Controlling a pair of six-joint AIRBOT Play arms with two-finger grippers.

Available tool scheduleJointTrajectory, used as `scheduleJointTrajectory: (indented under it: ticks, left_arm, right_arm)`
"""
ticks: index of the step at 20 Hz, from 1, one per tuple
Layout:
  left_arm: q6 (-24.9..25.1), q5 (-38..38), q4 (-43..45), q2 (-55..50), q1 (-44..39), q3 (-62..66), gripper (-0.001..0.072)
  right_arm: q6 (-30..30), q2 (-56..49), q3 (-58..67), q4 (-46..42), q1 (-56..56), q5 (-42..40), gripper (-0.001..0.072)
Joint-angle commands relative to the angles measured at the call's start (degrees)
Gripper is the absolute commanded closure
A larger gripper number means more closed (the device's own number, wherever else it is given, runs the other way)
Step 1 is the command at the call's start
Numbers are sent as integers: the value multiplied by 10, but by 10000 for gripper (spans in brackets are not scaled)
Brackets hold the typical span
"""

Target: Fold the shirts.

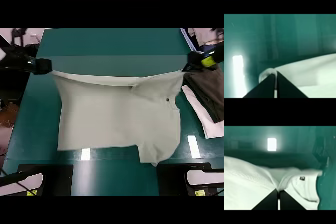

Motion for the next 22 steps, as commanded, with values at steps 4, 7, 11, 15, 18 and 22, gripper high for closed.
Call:
scheduleJointTrajectory:
  ticks: [4, 7, 11, 15, 18, 22]
  left_arm:
    - [50, 199, -2, -65, 0, -8, 680]
    - [52, 250, 6, -66, 0, -8, 679]
    - [80, 170, 27, -66, 0, -8, 680]
    - [80, 53, 56, -66, 0, -19, 680]
    - [80, 37, 59, -66, 0, -72, 680]
    - [79, 40, 59, -66, 0, -128, 679]
  right_arm:
    - [-2, -92, -11, -30, 30, -240, 700]
    - [-12, -92, -6, -33, 30, -300, 700]
    - [-76, -91, -10, -34, 31, -229, 700]
    - [-80, -55, -106, -83, 41, -180, 700]
    - [-80, -11, -197, -93, 39, -198, 700]
    - [-80, 25, -283, -88, 40, -231, 699]
